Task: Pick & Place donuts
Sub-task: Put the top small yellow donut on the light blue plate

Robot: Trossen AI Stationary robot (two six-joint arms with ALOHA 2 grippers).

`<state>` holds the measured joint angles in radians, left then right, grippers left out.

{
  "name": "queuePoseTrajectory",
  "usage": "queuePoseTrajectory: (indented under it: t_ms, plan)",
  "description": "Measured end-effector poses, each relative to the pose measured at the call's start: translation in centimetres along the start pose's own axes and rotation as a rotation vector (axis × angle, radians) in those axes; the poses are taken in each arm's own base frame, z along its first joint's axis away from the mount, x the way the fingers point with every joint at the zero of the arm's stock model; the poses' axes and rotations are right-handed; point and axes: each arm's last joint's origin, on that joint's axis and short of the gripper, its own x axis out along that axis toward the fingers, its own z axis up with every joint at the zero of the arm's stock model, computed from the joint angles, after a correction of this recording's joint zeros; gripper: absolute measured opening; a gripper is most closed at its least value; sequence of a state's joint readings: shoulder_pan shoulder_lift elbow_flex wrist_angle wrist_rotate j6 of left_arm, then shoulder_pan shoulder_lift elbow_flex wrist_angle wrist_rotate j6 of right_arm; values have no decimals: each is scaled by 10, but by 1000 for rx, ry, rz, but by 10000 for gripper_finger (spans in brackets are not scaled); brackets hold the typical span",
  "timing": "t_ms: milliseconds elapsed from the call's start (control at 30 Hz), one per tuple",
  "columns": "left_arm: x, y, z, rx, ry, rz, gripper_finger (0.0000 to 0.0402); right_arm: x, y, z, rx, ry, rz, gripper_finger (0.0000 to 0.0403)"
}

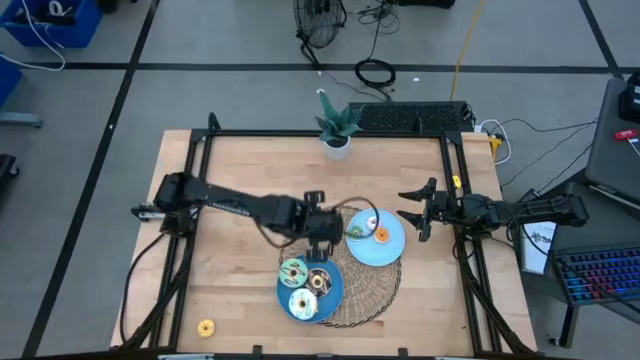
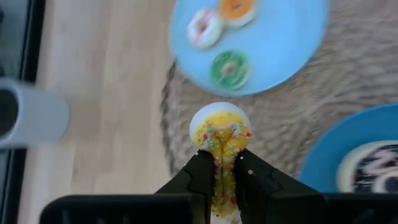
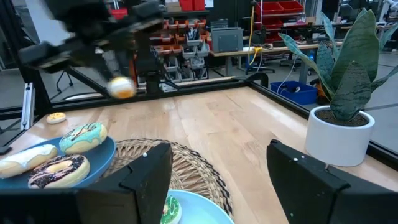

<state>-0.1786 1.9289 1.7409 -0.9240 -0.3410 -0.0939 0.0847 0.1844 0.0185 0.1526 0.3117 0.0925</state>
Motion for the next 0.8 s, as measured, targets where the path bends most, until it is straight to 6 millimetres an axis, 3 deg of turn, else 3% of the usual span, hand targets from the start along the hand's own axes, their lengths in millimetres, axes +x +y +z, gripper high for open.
queuePoseTrajectory:
  t_ms: [267, 567, 800]
  plan:
    - [-7, -19, 10, 102, -128, -27, 72, 0, 2, 6, 10, -61, 43, 242]
    - [-4, -11, 10, 71, -114, -18, 60, 2, 5, 4, 269, -13, 143, 242]
    - [-2, -6, 10, 77, -111, -11, 56, 11, 7, -2, 439, 45, 95, 242]
